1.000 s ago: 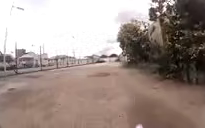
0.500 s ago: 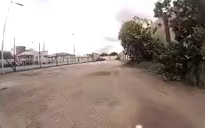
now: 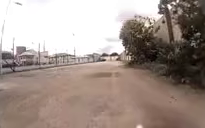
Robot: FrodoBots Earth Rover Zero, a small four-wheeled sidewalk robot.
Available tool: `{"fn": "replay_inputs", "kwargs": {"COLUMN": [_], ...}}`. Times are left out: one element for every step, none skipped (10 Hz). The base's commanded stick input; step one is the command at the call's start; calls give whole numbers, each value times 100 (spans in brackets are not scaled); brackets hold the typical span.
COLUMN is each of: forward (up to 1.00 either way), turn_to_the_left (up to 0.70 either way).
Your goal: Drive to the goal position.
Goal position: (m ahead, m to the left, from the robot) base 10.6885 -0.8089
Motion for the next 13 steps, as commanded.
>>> {"fn": "replay_inputs", "kwargs": {"forward": [50,50,50,50,50,50,50,50,50,50,50,50,50], "turn_to_the_left": [-1,-1,-1,-1,-1,-1,-1,-1,-1,-1,-1,-1,-1]}}
